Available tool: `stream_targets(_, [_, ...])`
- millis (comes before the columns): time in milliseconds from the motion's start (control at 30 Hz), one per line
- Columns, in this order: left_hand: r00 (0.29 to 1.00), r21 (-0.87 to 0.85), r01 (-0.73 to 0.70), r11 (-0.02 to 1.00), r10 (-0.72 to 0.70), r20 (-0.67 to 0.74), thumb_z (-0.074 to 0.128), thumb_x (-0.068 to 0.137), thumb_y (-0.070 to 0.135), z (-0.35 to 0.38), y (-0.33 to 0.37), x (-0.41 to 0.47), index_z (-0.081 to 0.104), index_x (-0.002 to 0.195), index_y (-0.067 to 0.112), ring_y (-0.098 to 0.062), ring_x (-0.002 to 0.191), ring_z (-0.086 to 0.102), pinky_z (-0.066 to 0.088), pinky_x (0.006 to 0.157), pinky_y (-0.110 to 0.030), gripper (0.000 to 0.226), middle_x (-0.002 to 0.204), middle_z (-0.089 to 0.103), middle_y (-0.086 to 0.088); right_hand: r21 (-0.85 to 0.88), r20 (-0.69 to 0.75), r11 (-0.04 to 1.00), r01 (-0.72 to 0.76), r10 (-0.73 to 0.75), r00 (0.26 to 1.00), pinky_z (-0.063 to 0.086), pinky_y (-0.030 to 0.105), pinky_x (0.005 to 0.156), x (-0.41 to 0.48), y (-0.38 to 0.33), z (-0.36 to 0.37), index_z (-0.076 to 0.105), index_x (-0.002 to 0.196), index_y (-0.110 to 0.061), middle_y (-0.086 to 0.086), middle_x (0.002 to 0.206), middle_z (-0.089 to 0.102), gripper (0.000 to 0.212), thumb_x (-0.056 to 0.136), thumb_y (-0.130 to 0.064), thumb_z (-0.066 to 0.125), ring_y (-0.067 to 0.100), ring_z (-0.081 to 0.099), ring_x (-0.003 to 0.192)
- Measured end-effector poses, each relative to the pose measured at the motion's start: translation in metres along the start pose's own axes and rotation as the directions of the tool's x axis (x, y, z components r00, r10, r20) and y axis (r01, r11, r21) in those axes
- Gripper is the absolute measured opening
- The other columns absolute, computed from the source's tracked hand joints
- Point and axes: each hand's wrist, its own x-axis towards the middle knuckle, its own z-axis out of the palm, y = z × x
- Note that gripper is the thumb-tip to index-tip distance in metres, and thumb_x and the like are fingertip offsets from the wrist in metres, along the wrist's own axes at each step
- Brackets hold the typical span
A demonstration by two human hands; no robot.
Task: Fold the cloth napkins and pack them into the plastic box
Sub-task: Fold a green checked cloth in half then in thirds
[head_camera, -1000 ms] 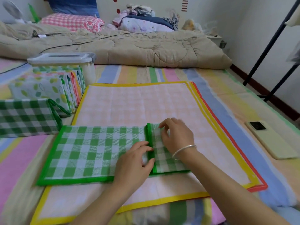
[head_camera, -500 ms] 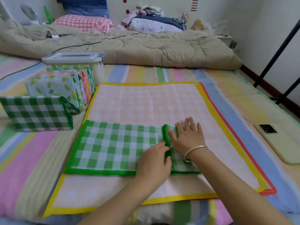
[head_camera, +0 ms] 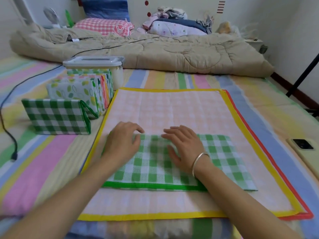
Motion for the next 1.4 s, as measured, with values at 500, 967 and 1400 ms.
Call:
stream_targets(500, [0.714,0.148,0.19,0.97,-0.24,0.658,0.066,0.057,0.082,-0.055,-0.052,0.066,0.031,0.058,0.02,-0.015,0.047,0.024,0.022,0.054,-0.028,0.071,0.056,0.024,0.002,0.082,0.535,0.997,0.0,-0.045,0.844,-0.011,0.036,0.121,0.0,-0.014,0.015,-0.007,0.155,-0.023,-0.009,0.162,-0.011,0.118,0.065,-0.095,0.016,0.002,-0.019,0.146])
stream_targets(967, [0.661,-0.07,0.543,0.837,-0.375,0.65,0.075,0.079,0.051,-0.068,-0.066,0.016,0.057,0.067,0.011,-0.016,0.052,0.051,0.044,0.053,-0.025,0.046,0.065,0.063,-0.007,0.052,0.628,0.997,0.049,-0.071,0.775,-0.015,0.044,0.119,0.005,-0.02,0.008,-0.015,0.153,-0.025,-0.005,0.16,-0.022,0.121,0.064,-0.093,0.029,0.011,-0.028,0.144])
stream_targets(1400, [0.643,-0.374,0.675,0.635,-0.26,0.72,0.086,0.058,0.052,-0.079,-0.05,-0.029,0.073,0.081,0.01,-0.01,0.047,0.055,0.046,0.039,-0.023,0.05,0.072,0.072,-0.004,-0.014,0.713,0.999,0.041,-0.019,0.701,-0.017,0.053,0.116,0.011,-0.037,0.006,-0.033,0.146,-0.032,0.002,0.157,-0.032,0.132,0.061,-0.092,0.047,0.023,-0.036,0.141])
